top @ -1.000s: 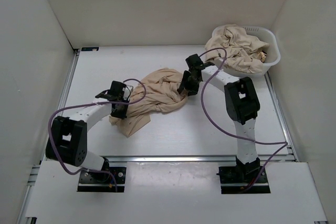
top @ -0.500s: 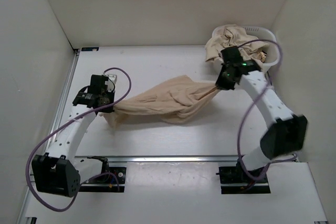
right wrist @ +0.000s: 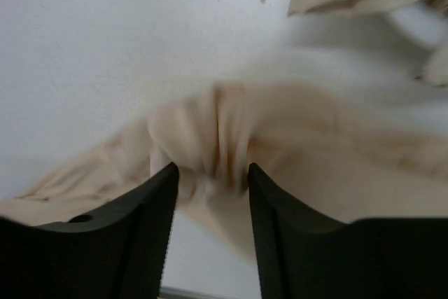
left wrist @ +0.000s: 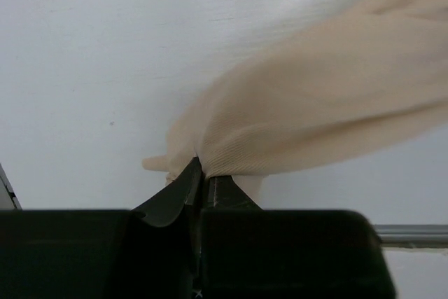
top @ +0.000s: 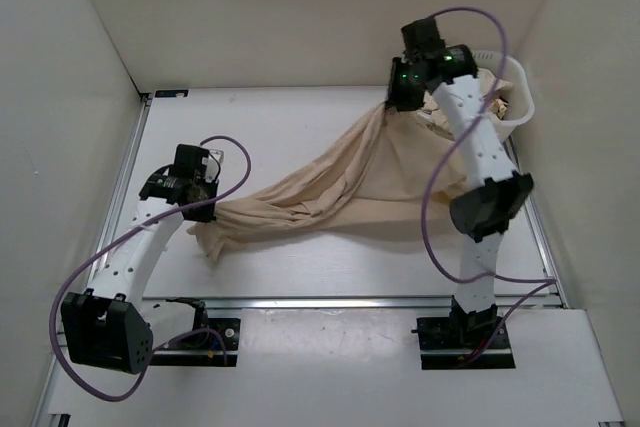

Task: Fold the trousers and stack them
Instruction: Flatten the trousers out

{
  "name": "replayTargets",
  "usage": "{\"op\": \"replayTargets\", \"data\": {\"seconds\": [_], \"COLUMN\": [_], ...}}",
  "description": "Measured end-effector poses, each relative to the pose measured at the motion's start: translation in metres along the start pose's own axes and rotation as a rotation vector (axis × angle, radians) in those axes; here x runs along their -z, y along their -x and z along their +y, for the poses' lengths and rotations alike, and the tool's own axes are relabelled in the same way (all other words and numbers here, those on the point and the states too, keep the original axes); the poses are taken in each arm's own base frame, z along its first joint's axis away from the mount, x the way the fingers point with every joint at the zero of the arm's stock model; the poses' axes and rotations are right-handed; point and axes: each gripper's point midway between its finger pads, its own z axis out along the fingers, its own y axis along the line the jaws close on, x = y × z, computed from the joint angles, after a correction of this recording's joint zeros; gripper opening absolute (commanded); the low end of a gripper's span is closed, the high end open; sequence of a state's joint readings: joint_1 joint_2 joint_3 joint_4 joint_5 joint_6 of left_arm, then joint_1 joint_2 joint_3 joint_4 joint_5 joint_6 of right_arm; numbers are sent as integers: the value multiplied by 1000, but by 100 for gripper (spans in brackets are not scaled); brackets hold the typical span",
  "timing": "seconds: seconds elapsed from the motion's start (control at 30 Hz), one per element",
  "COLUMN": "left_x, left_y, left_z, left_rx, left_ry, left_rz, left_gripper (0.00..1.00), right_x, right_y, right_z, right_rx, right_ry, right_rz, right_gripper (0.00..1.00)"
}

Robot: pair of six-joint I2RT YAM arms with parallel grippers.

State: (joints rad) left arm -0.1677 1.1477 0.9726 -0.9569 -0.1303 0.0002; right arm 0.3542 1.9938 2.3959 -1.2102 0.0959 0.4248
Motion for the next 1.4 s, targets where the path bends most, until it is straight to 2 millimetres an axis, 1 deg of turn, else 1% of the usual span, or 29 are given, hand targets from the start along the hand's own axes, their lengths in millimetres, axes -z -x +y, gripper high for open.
{"op": "replayTargets", "data": {"seconds": [0.03, 0.07, 0.1, 0.17, 0.2, 0.27, 0.3, 0.37, 0.4, 0.47, 0.5, 0.53, 0.57, 0.6, 0.67, 0.7, 0.77, 0.8, 0.87, 0.93, 1.0, 1.03, 1.07, 1.1, 1.2, 1.27, 1.33, 1.4], "left_x": [-2, -4, -7, -11, -13, -20, -23, -30, -32, -35, -36, -36, -36, -36, -37, -37, -38, -38, -37, -37, -37, -38, -38, -38, -37, -35, -31, -23], "left_y": [0, 0, 1, 1, 0, 2, 2, 1, 0, 2, 3, 4, 4, 4, 4, 4, 4, 3, 3, 2, 1, 0, 0, -1, 2, 12, 25, 38], "left_z": [1, 3, 6, 13, 18, 31, 37, 50, 57, 65, 66, 67, 67, 67, 67, 67, 68, 68, 71, 72, 75, 76, 78, 80, 94, 110, 130, 153], "left_rx": [-1, 1, 4, 19, 34, 74, 96, 142, 162, 189, 193, 195, 195, 195, 195, 195, 198, 200, 208, 214, 221, 226, 232, 239, 279, 318, 362, 411], "left_ry": [10, 22, 33, 60, 75, 107, 119, 144, 154, 165, 168, 168, 167, 167, 167, 167, 169, 170, 174, 177, 181, 183, 186, 190, 210, 231, 259, 295], "left_rz": [4, 1, -5, -7, -3, 3, 9, 29, 37, 42, 41, 39, 38, 38, 40, 41, 43, 43, 44, 46, 48, 51, 53, 60, 74, 61, 36, -2], "left_gripper": [14, 14, 14, 14, 14, 14, 14, 14, 14, 14, 14, 14, 16, 16, 17, 17, 17, 16, 14, 14, 14, 14, 14, 14, 14, 14, 14, 14], "right_x": [-26, -49, -65, -82, -83, -75, -66, -39, -25, 0, 6, 7, 3, -4, -32, -50, -84, -98, -120, -137, -150, -153, -155, -156, -155, -148, -129, -92], "right_y": [-8, -22, -40, -78, -97, -120, -126, -134, -134, -132, -130, -128, -128, -126, -125, -126, -135, -141, -153, -158, -158, -159, -160, -161, -161, -158, -151, -141], "right_z": [3, 2, -2, -13, -21, -34, -39, -54, -64, -89, -102, -115, -127, -132, -133, -132, -131, -132, -134, -136, -138, -138, -138, -138, -137, -136, -135, -133], "right_rx": [3, 12, 14, 9, 7, -2, -12, -46, -78, -172, -225, -271, -309, -338, -362, -369, -378, -381, -378, -372, -371, -369, -370, -364, -358, -349, -334, -325], "right_ry": [7, 6, -1, -32, -49, -81, -93, -113, -125, -151, -169, -192, -217, -231, -243, -246, -263, -276, -306, -338, -364, -377, -378, -377, -374, -369, -361, -339], "right_rz": [52, 115, 181, 304, 353, 401, 398, 356, 315, 226, 186, 156, 140, 133, 145, 158, 203, 224, 265, 288, 292, 297, 300, 304, 305, 294, 257, 197], "right_gripper": [58, 61, 65, 68, 71, 73, 74, 74, 74, 71, 71, 70, 70, 70, 70, 70, 70, 70, 70, 70, 53, 42, 25, 0, 0, 0, 0, 0]}}
